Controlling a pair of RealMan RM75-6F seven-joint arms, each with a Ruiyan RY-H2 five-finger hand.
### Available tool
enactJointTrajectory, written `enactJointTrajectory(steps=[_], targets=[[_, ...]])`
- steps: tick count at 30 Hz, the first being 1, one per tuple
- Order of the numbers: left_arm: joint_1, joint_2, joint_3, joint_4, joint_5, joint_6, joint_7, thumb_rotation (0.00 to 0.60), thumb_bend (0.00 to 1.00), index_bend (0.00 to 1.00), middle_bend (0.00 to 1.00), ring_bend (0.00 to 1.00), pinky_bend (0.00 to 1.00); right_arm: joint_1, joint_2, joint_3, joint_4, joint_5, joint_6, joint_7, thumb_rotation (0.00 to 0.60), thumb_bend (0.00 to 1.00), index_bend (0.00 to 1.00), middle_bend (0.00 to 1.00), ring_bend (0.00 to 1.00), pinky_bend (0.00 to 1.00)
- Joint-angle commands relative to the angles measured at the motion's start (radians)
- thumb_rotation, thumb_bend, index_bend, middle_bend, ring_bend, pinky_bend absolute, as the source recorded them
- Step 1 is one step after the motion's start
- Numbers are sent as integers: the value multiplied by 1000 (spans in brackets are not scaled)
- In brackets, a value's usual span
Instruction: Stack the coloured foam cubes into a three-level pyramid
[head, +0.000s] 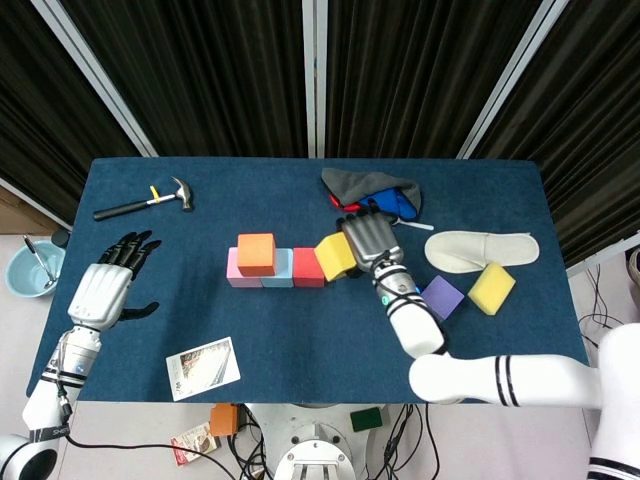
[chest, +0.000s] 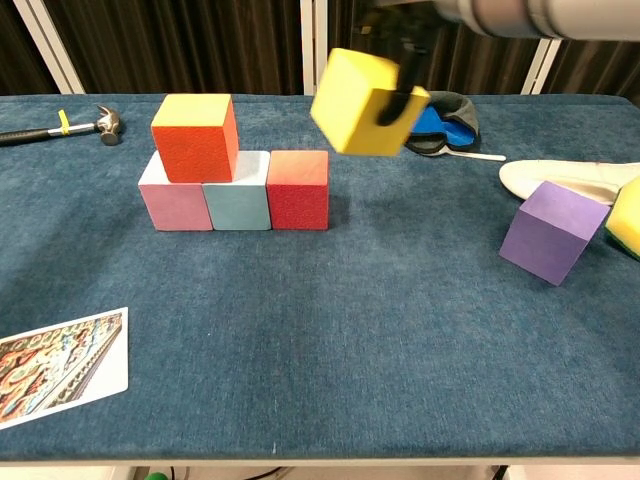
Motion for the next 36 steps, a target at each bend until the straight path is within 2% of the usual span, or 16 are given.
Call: enactJointTrajectory(steps=[1, 7, 15, 18, 23, 31, 36], targets=[[2, -4, -4, 6, 4, -2, -10, 595, 106, 131, 59, 32, 179, 135, -96, 53, 68, 141, 84, -108, 600, 123, 566, 438, 224, 78], [8, -17, -9, 30, 6, -16, -45, 594, 107, 132, 59, 31, 180, 222, -172, 55, 163, 197, 132, -161, 600, 124, 553, 420, 224, 66], [17, -33, -12, 65, 12, -26, -87, 596, 107, 132, 59, 31, 179, 260, -232, 36, 251, 231, 122, -192, 600, 124, 510, 391, 210, 38], [19, -37, -14, 74, 15, -28, -97, 598, 107, 132, 59, 31, 178, 271, -251, 34, 281, 239, 121, -202, 600, 120, 462, 363, 200, 16], [22, -42, -18, 83, 17, -32, -104, 596, 106, 132, 59, 32, 178, 282, -269, 34, 309, 242, 111, -215, 600, 38, 315, 273, 142, 0], [26, -46, -23, 90, 20, -35, -112, 593, 106, 132, 59, 31, 178, 275, -263, 37, 290, 230, 99, -208, 600, 0, 173, 172, 82, 0], [36, -42, -25, 87, 21, -30, -126, 594, 106, 132, 60, 31, 178, 223, -160, 19, 170, 172, 50, -180, 600, 0, 146, 143, 55, 0]])
